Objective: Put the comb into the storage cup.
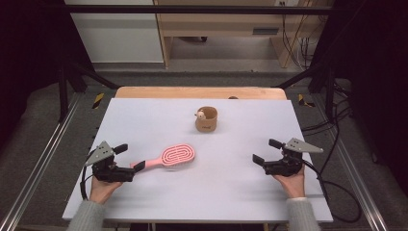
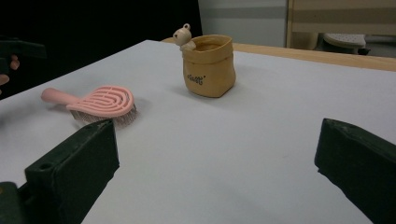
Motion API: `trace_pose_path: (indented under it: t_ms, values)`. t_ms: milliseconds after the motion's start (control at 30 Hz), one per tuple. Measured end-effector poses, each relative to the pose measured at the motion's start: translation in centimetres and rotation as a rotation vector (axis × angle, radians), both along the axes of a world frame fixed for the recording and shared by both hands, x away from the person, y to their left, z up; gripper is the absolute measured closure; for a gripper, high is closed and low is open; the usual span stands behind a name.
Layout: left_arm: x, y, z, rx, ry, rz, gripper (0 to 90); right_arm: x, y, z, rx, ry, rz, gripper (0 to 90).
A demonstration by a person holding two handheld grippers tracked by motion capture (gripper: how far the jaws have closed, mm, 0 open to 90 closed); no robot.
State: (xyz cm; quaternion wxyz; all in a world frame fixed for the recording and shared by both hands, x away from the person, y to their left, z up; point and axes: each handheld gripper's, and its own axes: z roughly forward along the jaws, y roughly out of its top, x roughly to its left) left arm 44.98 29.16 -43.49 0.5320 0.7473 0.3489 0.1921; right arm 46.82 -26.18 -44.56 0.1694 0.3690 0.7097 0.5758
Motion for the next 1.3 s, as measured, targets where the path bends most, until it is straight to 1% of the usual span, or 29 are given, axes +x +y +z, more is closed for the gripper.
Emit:
trace_pose_path:
  t_ms: [333,367,500,867,1067,1167,1267,1300]
  values:
    - [-0.1,-0.1,0.4,0.003,-0.001,-0.003,0.0,0.0,0.1,-0.1,-0.005,0.005,0.001,0.2]
    - [0.0,-0.1,0.5,0.011,0.001,-0.004,0.0,0.0,0.1,-0.1,-0.006,0.006,0.000,0.2]
    - [0.0,-0.2,0.7,0.014,0.000,0.004,0.0,0.0,0.1,-0.1,-0.013,0.007,0.003,0.2]
    - [0.3,-0.3,1.5,0.029,0.026,0.016,0.0,0.1,0.1,-0.1,-0.018,0.006,0.004,0.2]
    - [0.7,-0.5,2.0,0.051,0.040,0.023,0.0,0.1,0.1,-0.1,-0.018,0.006,0.003,0.2]
    - [0.9,-0.7,2.3,0.066,0.052,0.026,0.0,0.0,0.1,-0.1,-0.022,0.008,0.003,0.2]
    - [1.3,-0.9,2.7,0.090,0.065,0.026,0.0,0.1,0.1,-0.1,-0.024,0.005,0.001,0.2]
    - [1.3,-0.9,2.7,0.090,0.065,0.026,0.0,0.0,0.1,-0.1,-0.025,0.006,0.002,0.2]
